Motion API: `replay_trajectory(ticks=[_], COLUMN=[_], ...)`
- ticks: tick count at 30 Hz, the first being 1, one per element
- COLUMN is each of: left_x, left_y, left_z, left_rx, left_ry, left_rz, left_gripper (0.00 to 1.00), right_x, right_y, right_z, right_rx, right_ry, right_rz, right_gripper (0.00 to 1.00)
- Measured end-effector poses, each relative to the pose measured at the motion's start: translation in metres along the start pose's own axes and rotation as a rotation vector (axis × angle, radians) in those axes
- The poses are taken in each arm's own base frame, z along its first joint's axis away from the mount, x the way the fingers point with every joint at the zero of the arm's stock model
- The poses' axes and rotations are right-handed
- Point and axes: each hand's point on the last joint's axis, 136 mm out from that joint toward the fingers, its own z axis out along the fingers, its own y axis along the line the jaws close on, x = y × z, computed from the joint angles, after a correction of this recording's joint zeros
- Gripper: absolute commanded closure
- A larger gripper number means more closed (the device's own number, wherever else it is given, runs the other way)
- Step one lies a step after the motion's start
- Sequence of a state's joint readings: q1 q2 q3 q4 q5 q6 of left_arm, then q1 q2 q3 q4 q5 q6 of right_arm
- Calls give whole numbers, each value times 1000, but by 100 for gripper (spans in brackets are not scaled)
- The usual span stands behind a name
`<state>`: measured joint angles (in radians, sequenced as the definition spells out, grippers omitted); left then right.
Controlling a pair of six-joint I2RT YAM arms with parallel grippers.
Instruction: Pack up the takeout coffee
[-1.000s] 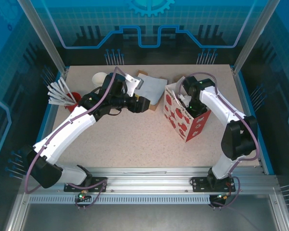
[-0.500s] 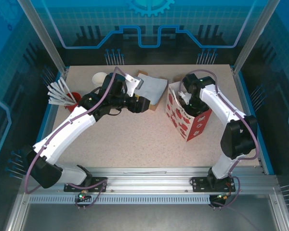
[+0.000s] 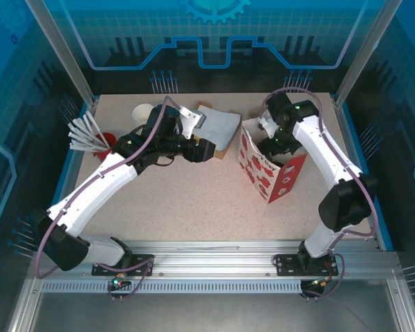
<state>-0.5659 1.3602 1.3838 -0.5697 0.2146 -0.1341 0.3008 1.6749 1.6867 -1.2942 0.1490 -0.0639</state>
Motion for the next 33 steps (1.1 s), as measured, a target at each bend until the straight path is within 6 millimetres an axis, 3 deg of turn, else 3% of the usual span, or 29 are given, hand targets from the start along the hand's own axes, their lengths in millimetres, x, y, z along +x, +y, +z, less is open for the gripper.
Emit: replay_trajectory(ticks=[10,15,18,22,26,29,33], left_x=[1,9,13,13,14,16,23], left_y=[1,4,13,49,100,127,152], left_z=[1,3,-4,-28,-67,-95,-123], left_rx=[-1,-5,-33,-127,-266,-356,-446], left_ry=[1,7,-6,-73,-177,-237,-268], left_rz=[-4,-26,-47,-141,-283,-363,-428], left_gripper=[30,29,28,28,28,27,27], right_x=[-33,-47,-51,-46,-56,-68,-73], right_y=[3,8,25,91,162,213,270], right_z=[-70,-124,-166,-217,-240,-224,-178], right_rx=[-32,-61,-107,-261,-408,-474,-529], right_ry=[-228,-438,-629,-862,-968,-950,-860], right_rz=[5,19,-14,-186,-372,-475,-573], right_gripper=[13,13,12,12,12,12,13])
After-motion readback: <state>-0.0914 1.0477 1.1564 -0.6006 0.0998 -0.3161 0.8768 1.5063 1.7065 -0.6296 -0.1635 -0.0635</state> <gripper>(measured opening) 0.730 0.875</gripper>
